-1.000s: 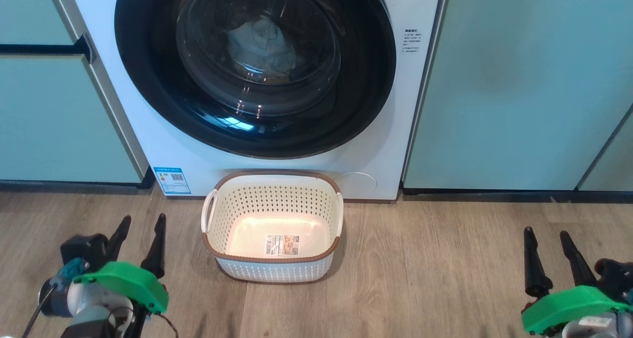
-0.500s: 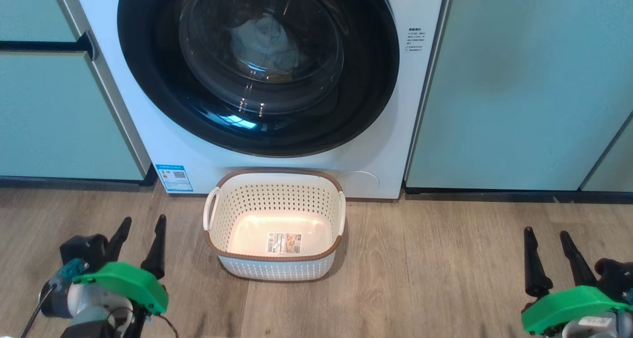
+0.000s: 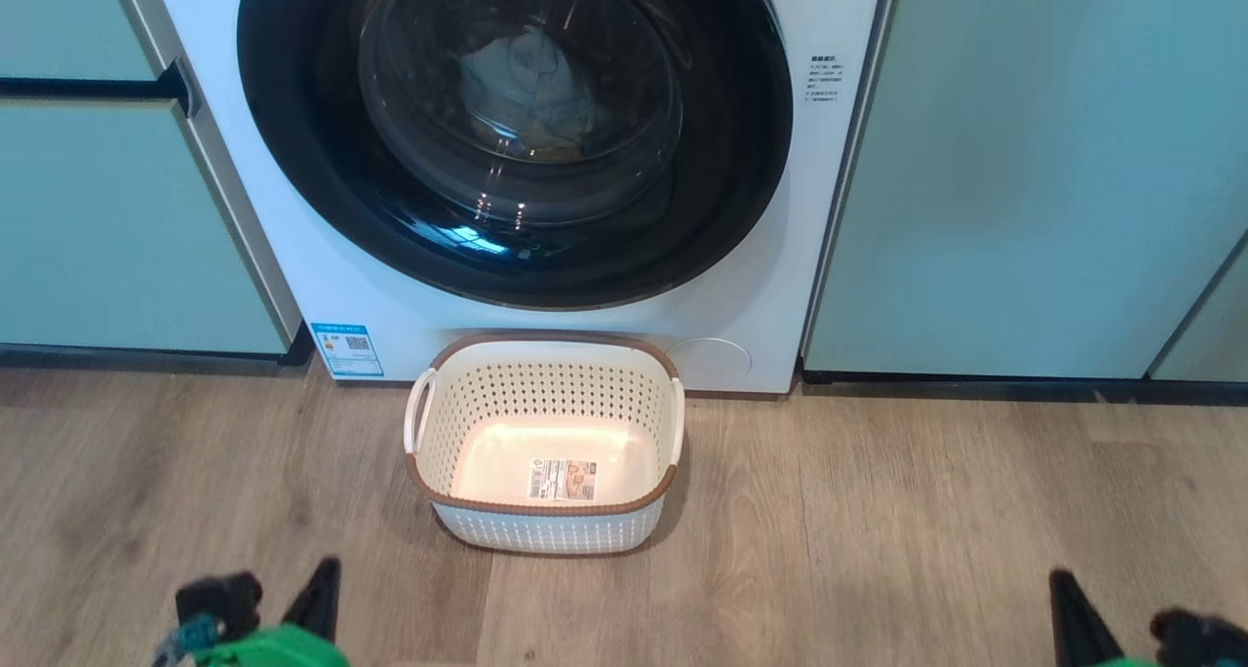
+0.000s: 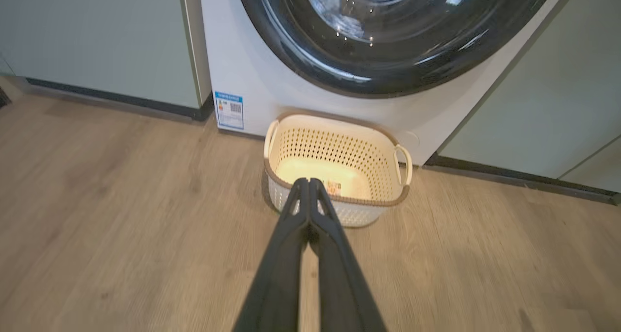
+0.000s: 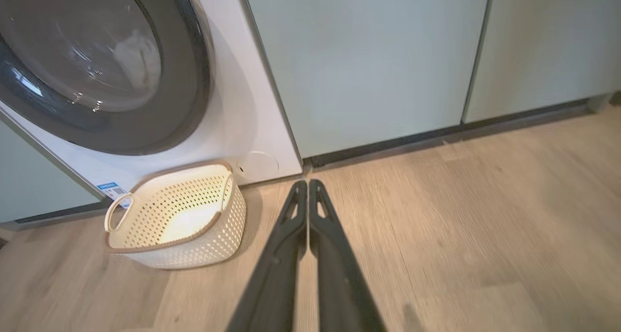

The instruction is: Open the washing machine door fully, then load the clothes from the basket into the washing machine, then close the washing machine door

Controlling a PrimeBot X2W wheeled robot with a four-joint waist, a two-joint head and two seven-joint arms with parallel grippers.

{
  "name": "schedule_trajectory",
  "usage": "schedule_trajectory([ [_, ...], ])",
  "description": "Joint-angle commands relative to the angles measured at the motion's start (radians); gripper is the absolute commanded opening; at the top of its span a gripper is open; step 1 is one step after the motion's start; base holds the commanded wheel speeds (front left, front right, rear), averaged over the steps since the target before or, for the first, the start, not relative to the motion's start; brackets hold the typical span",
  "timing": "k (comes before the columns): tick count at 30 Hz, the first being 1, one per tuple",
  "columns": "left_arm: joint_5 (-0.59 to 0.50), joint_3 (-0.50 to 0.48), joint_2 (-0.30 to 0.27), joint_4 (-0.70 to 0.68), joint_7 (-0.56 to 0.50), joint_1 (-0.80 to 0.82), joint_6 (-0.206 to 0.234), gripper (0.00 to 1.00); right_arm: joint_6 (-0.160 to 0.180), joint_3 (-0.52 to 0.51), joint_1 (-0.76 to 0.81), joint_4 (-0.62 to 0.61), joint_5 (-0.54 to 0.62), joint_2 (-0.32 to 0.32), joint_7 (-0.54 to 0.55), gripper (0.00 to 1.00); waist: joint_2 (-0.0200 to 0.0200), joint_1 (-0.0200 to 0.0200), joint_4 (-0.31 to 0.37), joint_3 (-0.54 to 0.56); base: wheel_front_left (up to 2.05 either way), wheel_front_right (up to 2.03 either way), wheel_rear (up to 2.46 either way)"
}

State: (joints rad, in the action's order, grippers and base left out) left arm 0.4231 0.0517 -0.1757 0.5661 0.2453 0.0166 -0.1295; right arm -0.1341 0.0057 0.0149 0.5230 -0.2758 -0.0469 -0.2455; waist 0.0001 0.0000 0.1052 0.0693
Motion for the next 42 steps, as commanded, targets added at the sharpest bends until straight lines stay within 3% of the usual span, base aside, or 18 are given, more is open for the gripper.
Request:
schedule_trajectory([
  [1,0.025,-0.014,-0.019,-0.034,-0.004,0.055,0.000,0.00,0.000,-0.006,-0.056,-0.035,-0.027,-0.001,0.005,0.00,-0.0001,0.0000,-0.001,-0.001,0.00,0.00,0.00],
  [42,0.408,-0.063,0.029,-0.130,-0.120,0.066,0.000,0.00,0.001,-0.042,-0.076,-0.117,-0.457,-0.002,0.120,0.00,-0.0001,0.0000,-0.035,-0.024,0.00,0.00,0.00],
])
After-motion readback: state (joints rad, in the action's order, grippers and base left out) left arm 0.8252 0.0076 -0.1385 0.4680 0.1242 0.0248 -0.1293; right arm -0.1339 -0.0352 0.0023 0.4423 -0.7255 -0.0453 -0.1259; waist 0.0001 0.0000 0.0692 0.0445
